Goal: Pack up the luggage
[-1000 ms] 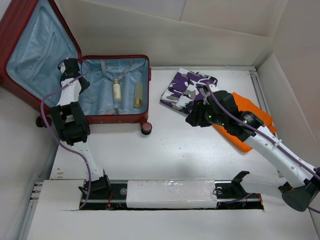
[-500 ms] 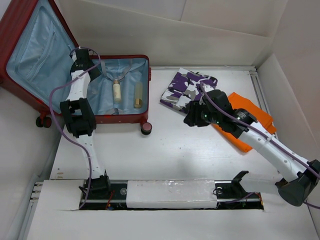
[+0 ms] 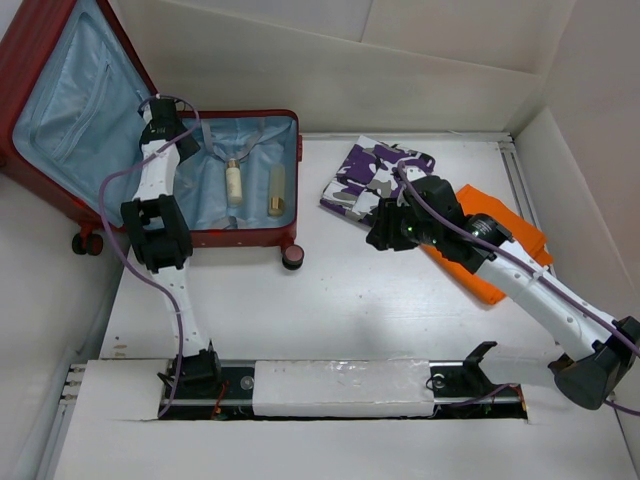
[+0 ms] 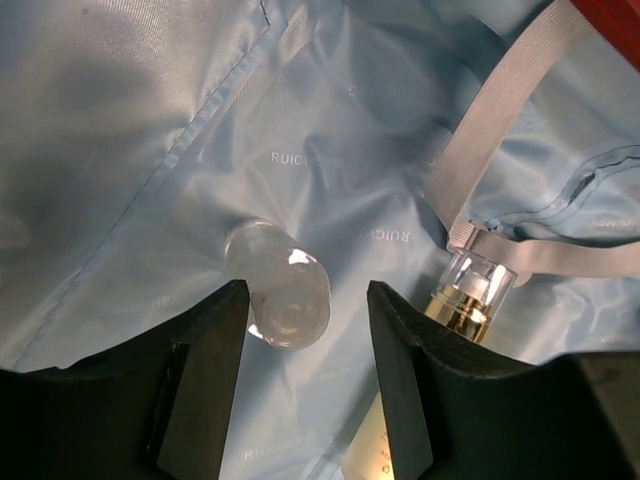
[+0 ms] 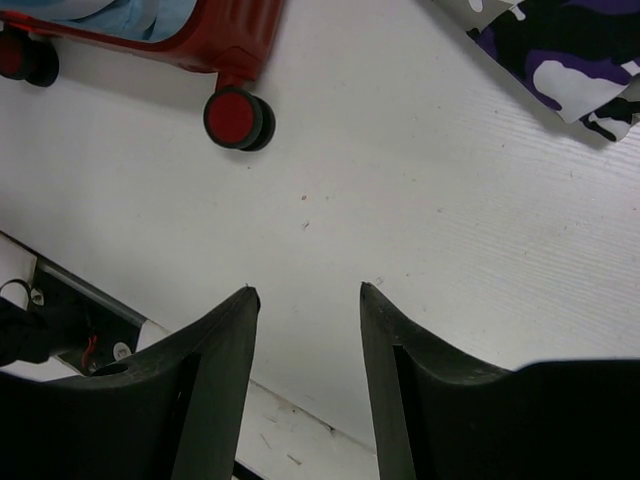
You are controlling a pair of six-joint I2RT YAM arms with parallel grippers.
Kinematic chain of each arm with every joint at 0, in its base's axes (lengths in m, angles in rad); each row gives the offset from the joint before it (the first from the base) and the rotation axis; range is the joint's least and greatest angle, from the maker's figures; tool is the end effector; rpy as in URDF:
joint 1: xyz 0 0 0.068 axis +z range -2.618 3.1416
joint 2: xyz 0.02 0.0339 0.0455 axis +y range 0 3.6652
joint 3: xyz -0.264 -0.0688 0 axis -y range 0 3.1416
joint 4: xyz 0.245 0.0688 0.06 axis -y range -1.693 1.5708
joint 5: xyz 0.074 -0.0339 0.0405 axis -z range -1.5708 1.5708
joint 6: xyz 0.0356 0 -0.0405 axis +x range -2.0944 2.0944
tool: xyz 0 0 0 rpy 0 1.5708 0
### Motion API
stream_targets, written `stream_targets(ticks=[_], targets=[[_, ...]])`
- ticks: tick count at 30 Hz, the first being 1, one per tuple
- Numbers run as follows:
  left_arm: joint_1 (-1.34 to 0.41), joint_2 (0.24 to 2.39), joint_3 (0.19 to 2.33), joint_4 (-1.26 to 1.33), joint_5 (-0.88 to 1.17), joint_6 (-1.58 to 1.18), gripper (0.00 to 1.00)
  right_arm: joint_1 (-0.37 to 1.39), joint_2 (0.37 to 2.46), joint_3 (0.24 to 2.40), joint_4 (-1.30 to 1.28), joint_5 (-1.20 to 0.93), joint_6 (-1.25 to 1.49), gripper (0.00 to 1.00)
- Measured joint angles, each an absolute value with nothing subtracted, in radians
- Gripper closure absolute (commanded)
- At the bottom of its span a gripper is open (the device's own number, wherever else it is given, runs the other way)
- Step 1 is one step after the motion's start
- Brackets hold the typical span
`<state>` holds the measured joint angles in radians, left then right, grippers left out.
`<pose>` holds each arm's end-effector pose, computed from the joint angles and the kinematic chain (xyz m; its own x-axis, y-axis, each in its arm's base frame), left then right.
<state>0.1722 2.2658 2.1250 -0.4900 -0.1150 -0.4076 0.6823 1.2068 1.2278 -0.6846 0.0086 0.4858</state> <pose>0.5199 0.0946 0.2768 -0.4298 -0.4745 -0.7682 -0.4704 0.8439 -0.2580 0.1989 0.1612 0.3578 -0.7147 0.0209 -0.6991 -0.3297 0.8714 0.3631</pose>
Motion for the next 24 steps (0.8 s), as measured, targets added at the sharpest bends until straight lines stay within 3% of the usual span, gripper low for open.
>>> stream_targets(ticks=[5,6,10,13,24], targets=[[0.172,2.285,2.142,-0.491,-0.117,-0.403,0.63,0.682,1.207,1.228,-0.695,0.016,0.486,0.49],[0.172,2.289,2.145,-0.490,-0.118,-0.402,0.72,0.682,1.207,1.228,-0.697,0.020,0.486,0.49],[0.173,2.292,2.150,-0.483,-0.131,-0.398,0.92,0.682,1.207,1.229,-0.709,0.038,0.482,0.49],[0.172,2.292,2.150,-0.483,-0.133,-0.399,0.99,0.682,1.207,1.231,-0.717,0.050,0.477,0.49],[0.171,2.135,1.963,-0.569,-0.194,-0.396,1.00,0.682,1.206,1.233,-0.711,0.055,0.466,0.49]])
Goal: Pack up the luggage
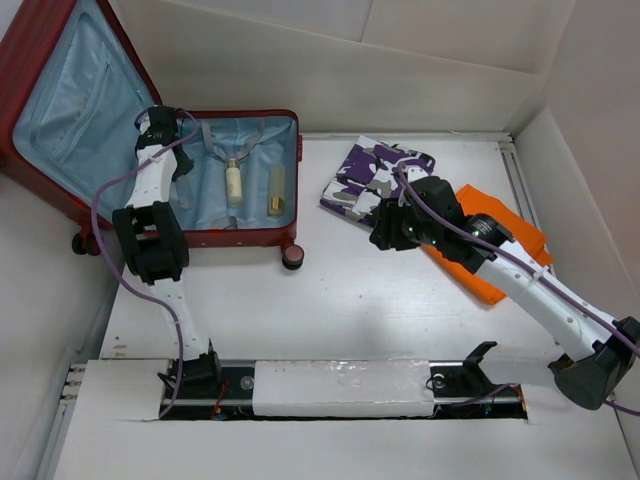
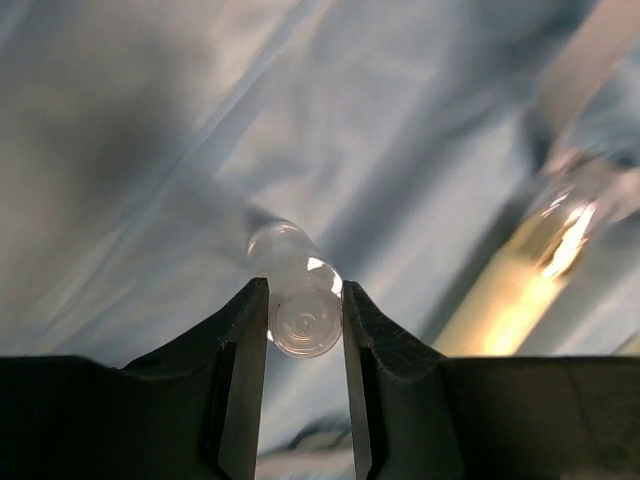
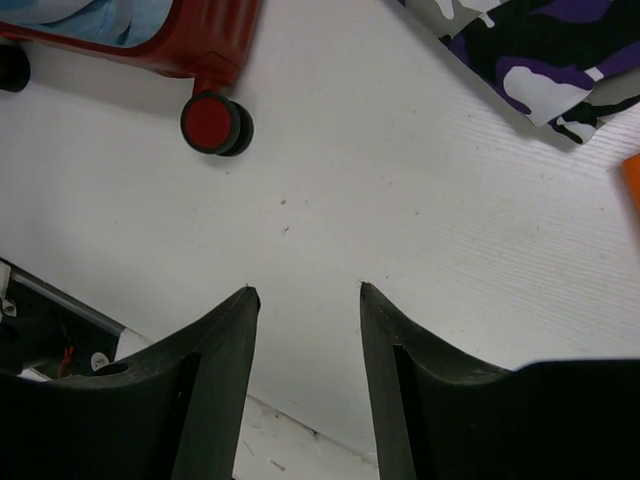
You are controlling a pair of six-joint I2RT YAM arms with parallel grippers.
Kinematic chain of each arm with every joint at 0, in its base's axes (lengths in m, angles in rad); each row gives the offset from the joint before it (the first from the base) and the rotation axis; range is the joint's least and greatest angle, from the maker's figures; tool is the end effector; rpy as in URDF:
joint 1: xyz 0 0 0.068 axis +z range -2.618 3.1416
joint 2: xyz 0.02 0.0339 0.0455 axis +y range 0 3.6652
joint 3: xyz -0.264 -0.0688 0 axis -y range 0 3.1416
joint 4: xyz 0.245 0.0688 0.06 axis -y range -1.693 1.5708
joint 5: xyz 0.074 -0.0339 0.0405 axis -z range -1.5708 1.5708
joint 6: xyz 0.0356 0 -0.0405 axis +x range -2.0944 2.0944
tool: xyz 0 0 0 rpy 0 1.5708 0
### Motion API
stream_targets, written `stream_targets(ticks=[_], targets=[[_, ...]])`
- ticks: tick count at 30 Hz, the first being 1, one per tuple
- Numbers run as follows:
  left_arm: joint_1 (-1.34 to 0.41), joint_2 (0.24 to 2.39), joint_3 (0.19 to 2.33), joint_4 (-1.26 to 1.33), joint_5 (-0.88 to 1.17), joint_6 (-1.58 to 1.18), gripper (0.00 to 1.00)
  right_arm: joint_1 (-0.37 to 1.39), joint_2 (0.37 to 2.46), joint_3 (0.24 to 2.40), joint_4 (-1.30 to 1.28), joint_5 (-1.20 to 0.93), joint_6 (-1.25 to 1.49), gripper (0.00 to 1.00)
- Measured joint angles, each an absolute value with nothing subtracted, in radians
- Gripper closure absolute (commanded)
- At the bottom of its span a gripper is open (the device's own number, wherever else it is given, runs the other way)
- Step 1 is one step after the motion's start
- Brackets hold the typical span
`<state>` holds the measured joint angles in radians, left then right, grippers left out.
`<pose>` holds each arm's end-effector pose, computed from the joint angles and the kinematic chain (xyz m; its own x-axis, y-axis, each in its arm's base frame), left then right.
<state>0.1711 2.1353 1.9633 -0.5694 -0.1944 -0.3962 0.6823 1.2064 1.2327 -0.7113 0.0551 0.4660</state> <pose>0.4849 0.0908 0.2802 -0.4953 -0.4698 -0.7307 -0.5404 0.8252 -0.1643 0.1984 0.1587 0.3573 -0.7067 0.0039 -0.7075 -0.3123 0.8956 0.3168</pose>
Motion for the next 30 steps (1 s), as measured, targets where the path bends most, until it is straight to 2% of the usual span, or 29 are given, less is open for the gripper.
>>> stream_targets(ticks=[10,14,18,20,22,26,27,30], targets=[[0.171,1.912,1.747,-0.738,-0.366,-0.375,1.00,0.682,1.203,1.159,-0.632,0.014,0.447,0.49],[0.171,1.963,1.783,-0.804,-0.371,-0.366,1.00,0.682,1.201,1.147,-0.618,-0.008,0.444,0.49],[0.169,2.098,1.917,-0.821,-0.380,-0.353,0.99,0.682,1.185,1.147,-0.618,-0.015,0.443,0.49],[0.167,2.152,1.988,-0.833,-0.377,-0.344,0.91,0.682,1.176,1.147,-0.618,-0.015,0.443,0.49],[0.167,2.205,2.057,-0.848,-0.378,-0.336,0.89,0.682,1.167,1.145,-0.620,-0.015,0.443,0.49],[0.174,2.310,2.192,-0.856,-0.348,-0.335,0.79,0.680,1.156,1.143,-0.622,-0.015,0.443,0.49],[0.174,2.324,2.209,-0.853,-0.335,-0.336,0.69,0.680,1.155,1.143,-0.622,-0.015,0.443,0.49],[0.171,2.339,2.221,-0.839,-0.270,-0.341,0.52,0.680,1.153,1.143,-0.628,-0.014,0.445,0.49]])
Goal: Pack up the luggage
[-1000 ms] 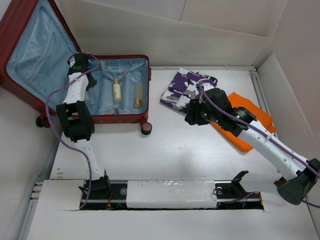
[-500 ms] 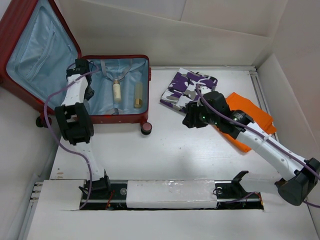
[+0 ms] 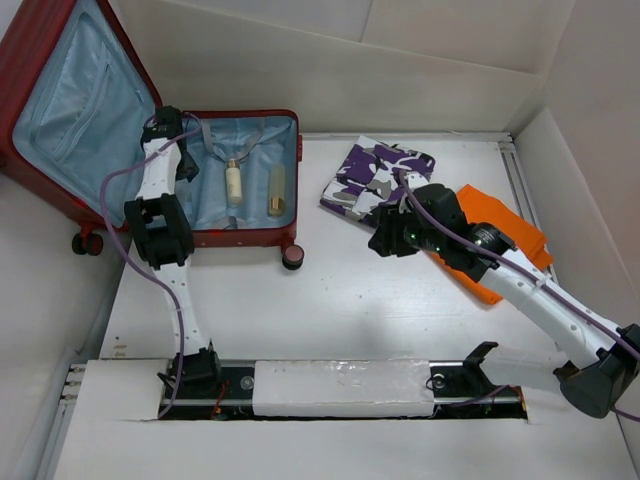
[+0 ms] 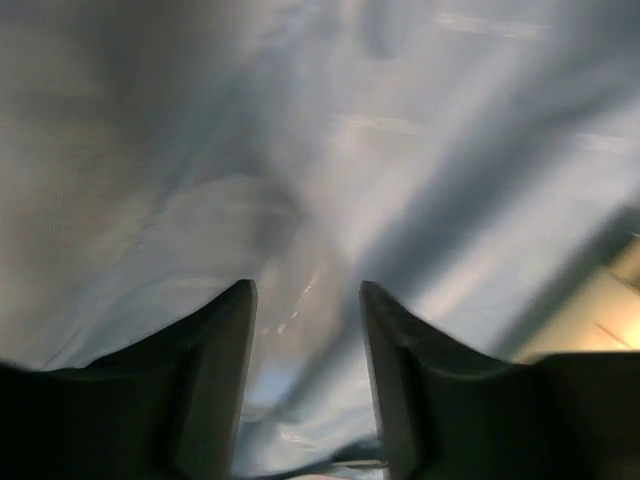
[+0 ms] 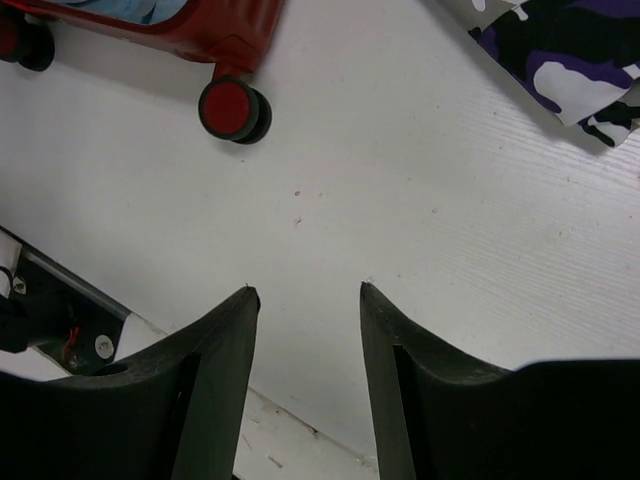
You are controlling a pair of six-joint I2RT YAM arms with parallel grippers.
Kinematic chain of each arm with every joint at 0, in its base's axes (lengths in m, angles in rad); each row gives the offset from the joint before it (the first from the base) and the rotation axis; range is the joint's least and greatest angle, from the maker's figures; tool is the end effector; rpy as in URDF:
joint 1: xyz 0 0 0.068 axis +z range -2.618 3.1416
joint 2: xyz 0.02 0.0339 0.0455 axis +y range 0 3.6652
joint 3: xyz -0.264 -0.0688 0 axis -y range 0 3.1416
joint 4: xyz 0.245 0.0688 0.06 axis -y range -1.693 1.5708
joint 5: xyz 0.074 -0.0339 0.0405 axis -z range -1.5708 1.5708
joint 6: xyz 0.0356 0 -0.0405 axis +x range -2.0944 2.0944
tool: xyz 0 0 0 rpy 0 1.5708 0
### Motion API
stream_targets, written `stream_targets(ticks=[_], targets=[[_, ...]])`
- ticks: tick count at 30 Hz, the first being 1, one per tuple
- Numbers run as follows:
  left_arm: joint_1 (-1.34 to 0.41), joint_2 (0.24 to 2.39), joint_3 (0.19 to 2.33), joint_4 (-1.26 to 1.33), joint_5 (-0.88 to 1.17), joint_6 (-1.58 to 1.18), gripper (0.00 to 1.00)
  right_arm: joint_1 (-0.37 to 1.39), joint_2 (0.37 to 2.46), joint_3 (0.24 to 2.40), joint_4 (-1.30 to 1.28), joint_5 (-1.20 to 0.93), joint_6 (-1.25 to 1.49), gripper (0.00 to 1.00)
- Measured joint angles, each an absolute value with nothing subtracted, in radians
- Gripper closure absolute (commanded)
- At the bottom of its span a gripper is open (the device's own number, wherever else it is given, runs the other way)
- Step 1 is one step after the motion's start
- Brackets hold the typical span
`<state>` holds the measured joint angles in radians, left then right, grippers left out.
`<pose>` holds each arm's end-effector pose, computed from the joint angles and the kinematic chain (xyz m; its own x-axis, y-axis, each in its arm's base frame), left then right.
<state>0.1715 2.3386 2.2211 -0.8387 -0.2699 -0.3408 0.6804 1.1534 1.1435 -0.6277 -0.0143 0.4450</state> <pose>0.5070 0.0974 0.2458 -0.6531 -0.4401 -0.6163 -0.5669 0.8237 0.0126 0.1914 0.1555 0.3472 -0.6923 -0.0066 -0.7216 -0.3767 0.8562 0.3536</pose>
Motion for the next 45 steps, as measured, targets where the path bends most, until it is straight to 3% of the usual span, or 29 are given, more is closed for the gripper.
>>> stream_targets(ticks=[7,10,14,22,29,34,39,45], targets=[[0.163,2.292,2.218,-0.781,-0.110,-0.367,0.37,0.680,1.156,1.144,-0.639,-0.007,0.445,0.49],[0.153,2.203,2.202,-0.762,-0.072,-0.369,0.39,0.680,1.173,1.158,-0.645,-0.004,0.446,0.49],[0.105,2.018,2.157,-0.732,-0.046,-0.371,0.40,0.680,1.196,1.187,-0.648,0.031,0.447,0.56],[-0.364,1.702,1.984,-0.617,-0.033,-0.502,0.41,0.641,1.190,1.440,-0.767,0.186,0.481,0.59],[-0.672,1.765,1.871,-0.543,-0.027,-0.698,0.43,0.641,1.059,1.693,-0.826,0.295,0.498,0.33],[-0.819,1.812,1.707,-0.383,-0.033,-0.875,0.42,0.635,1.016,1.747,-0.893,0.321,0.506,0.20],[-0.828,1.832,1.475,-0.242,-0.047,-1.061,0.40,0.635,1.016,1.717,-0.971,0.317,0.507,0.17],[-0.809,1.949,1.433,-0.158,-0.087,-1.228,0.40,0.634,1.000,1.648,-1.015,0.265,0.509,0.15]])
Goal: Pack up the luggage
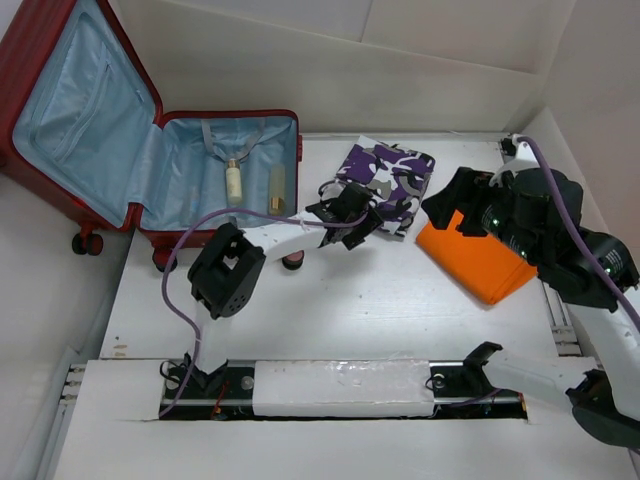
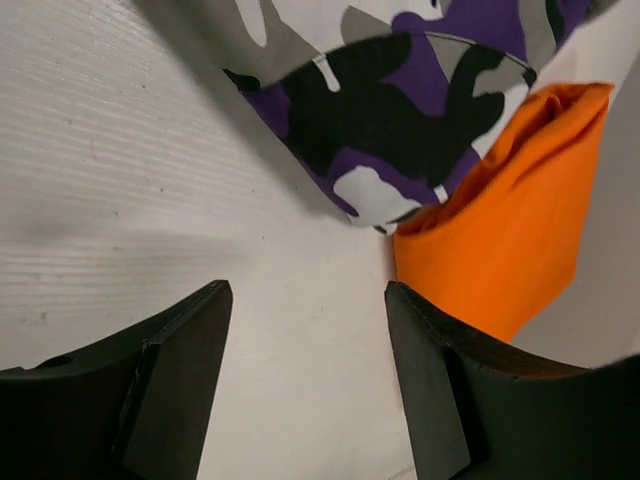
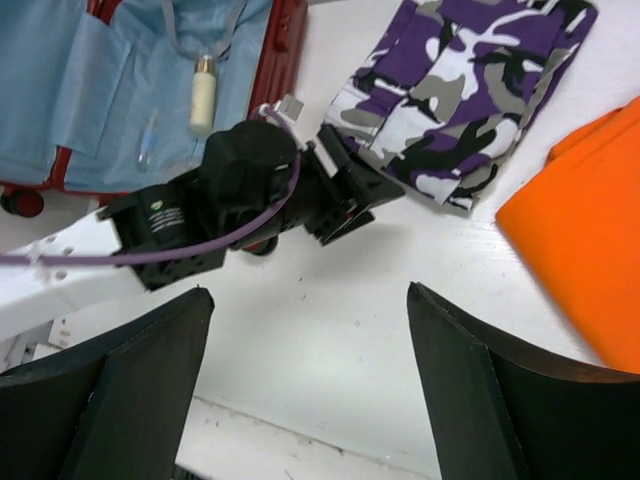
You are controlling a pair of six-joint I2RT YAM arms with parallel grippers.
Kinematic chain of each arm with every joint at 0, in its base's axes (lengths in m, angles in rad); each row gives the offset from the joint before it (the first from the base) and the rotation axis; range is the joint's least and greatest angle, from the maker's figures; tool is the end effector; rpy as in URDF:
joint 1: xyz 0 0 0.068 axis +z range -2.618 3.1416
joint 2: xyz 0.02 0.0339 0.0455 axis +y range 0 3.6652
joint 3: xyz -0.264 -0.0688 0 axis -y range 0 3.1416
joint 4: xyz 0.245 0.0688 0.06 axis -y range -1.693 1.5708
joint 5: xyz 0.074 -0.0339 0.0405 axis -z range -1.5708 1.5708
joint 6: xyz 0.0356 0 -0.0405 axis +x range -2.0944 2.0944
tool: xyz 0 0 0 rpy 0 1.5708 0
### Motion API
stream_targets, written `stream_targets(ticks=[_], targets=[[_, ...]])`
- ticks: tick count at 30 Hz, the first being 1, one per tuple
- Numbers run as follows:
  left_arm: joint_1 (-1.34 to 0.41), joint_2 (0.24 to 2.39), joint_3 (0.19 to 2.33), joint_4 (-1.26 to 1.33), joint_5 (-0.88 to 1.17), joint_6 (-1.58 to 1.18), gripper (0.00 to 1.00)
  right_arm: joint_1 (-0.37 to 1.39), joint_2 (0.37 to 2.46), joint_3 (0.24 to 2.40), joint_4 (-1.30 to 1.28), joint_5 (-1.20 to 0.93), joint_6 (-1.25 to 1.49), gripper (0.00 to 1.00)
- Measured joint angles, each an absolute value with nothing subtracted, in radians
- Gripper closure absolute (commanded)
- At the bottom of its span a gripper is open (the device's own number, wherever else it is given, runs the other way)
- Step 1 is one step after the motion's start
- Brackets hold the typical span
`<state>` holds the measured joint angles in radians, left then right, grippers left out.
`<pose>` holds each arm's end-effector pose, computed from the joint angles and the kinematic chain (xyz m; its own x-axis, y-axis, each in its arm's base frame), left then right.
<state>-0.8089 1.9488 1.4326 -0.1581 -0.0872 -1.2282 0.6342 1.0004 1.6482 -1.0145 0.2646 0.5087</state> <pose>0.3099 -0.3203 0.2218 -0.7794 -0.5423 -0.3136 -0.1796 0.6730 -0.7175 0.1165 0.0741 0.4925 -0.4350 0.2636 -0.8610 -0.1871 0.9089 0.3728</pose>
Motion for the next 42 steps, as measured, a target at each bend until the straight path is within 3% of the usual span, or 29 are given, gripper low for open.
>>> stream_targets(ticks=[14,22,27,32,33,36,42], targets=[[-0.773,2.106,1.454,-0.064,-0.200,-1.484,0.37,0.634,0.917,1.579,-1.063,0.146,0.470,0.14],[-0.771,2.217,1.602,-0.051,-0.249,-1.563,0.37,0.634,0.889,1.573,-1.079,0.110,0.432,0.14],[-0.771,2.278,1.694,-0.087,-0.250,-1.597,0.44,0.634,0.876,1.573,-1.090,0.101,0.414,0.14],[-0.767,2.307,1.728,-0.118,-0.252,-1.611,0.73,0.634,0.865,1.573,-1.097,0.101,0.405,0.14],[-0.765,2.318,1.745,-0.126,-0.252,-1.610,0.83,0.634,0.863,1.573,-1.099,0.101,0.403,0.14],[-0.754,2.337,1.770,-0.133,-0.246,-1.601,0.97,0.634,0.857,1.575,-1.111,0.101,0.400,0.14],[-0.728,2.338,1.801,-0.151,-0.243,-1.504,1.00,0.634,0.839,1.586,-1.128,0.101,0.396,0.15]])
